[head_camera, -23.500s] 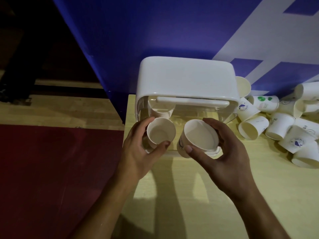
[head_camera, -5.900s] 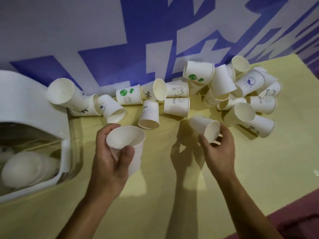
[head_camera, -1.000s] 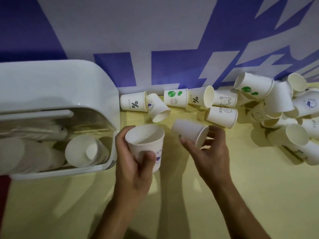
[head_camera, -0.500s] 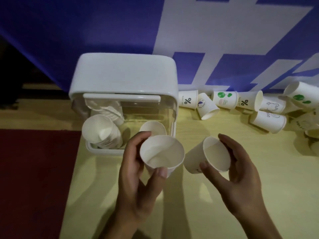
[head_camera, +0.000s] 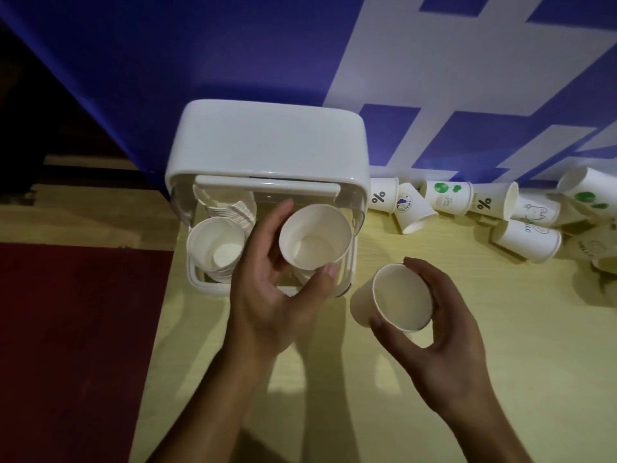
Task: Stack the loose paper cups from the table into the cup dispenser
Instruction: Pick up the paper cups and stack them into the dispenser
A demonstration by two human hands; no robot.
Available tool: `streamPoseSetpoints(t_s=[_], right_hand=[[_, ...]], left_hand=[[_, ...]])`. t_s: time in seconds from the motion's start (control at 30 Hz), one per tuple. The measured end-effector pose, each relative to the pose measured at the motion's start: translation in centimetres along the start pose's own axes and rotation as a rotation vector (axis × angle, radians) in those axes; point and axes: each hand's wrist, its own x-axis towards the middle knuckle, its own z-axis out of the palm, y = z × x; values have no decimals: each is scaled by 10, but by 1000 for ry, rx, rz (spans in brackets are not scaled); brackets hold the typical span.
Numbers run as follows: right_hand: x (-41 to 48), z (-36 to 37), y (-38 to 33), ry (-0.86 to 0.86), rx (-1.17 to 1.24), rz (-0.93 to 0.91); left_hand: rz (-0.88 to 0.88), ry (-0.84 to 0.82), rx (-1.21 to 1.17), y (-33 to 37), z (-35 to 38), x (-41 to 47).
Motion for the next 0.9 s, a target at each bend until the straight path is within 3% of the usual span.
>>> streamPoseSetpoints(t_s=[0.2, 0.37, 0.67, 0.9], right_hand=[[-3, -7, 9, 0, 4, 49], [-3, -10, 13, 7, -15, 67], [1, -13, 14, 18, -29, 69], [11, -7, 4, 5, -21, -8]], left_hand=[[-29, -51, 139, -31, 3, 2], [-1, -77, 400, -45, 4, 5], [-47, -109, 471, -64, -1, 1], [-212, -146, 385, -65, -6, 0]])
